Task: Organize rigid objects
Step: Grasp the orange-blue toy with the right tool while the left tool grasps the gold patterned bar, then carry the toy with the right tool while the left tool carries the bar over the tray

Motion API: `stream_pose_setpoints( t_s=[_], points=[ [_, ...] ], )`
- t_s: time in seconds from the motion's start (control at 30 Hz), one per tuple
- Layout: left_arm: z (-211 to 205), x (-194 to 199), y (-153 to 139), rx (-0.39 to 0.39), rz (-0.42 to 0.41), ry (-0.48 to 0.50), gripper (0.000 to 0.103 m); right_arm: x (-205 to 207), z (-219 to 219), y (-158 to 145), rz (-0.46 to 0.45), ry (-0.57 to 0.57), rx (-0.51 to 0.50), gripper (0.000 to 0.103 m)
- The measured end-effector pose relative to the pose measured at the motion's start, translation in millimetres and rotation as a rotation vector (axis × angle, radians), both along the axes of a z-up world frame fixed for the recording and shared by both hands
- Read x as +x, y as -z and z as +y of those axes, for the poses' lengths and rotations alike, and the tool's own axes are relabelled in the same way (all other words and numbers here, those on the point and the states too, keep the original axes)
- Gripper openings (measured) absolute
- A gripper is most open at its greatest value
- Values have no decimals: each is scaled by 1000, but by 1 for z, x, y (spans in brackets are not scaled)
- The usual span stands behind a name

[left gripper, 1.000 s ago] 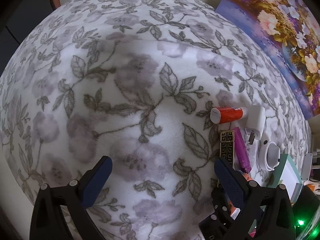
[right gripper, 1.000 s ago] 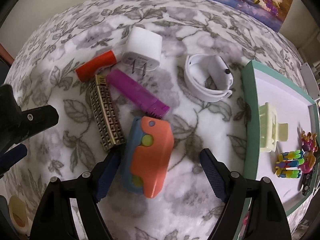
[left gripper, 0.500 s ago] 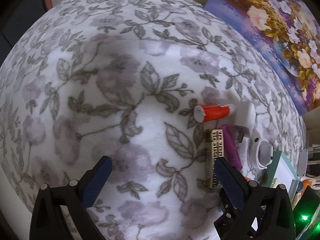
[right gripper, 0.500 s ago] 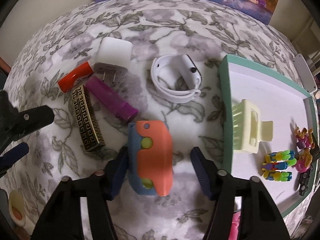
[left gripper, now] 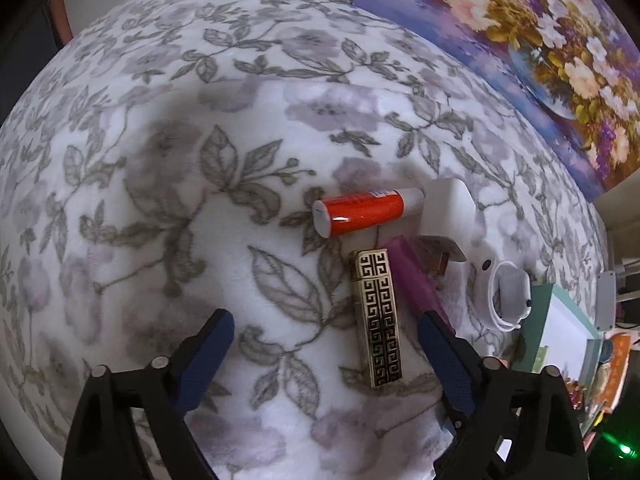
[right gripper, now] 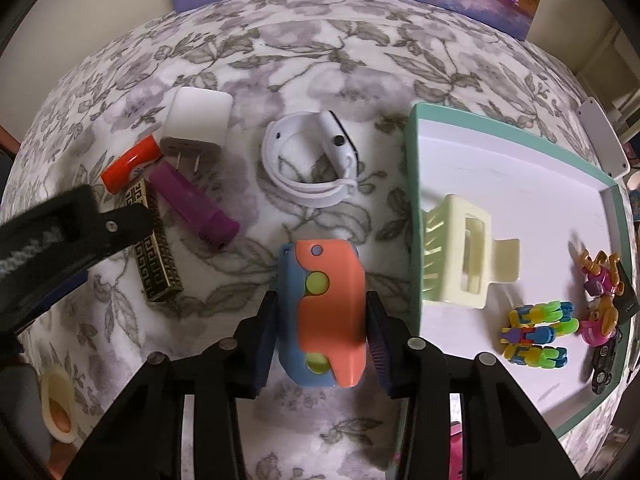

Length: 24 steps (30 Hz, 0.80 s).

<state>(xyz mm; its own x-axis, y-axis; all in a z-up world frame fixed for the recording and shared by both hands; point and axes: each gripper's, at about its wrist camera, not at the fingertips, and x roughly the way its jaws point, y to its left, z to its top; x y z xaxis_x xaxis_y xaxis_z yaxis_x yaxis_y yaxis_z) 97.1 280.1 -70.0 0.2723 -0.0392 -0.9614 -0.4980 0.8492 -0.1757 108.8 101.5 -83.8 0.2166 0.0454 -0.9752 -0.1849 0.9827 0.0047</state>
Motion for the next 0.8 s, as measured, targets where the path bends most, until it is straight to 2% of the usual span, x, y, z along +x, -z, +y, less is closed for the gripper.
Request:
stream_pose_setpoints(
  t_s=[0.1,0.37,0.47,0.53,0.73,0.8],
  points=[
    [-9,5,5,20,2,22,86,4,-9,-2,5,1,8,44],
    [-30,19,12,149,41,99,60,4,-8,-2,1,-10,-6,44],
    [-32,19,11,154,38,117,42,4,-9,-2,4,-14,-4,44],
    [-32,20,9,148,33,126,24,4,-8,-2,6,-16,1,44],
    [-36,19,4,118,27,129,23,0,-8,-5,15,-11,44,43],
    [-37,14,-1,118,21,127,23,-1,-10,-15,11,-11,77,44]
  ],
)
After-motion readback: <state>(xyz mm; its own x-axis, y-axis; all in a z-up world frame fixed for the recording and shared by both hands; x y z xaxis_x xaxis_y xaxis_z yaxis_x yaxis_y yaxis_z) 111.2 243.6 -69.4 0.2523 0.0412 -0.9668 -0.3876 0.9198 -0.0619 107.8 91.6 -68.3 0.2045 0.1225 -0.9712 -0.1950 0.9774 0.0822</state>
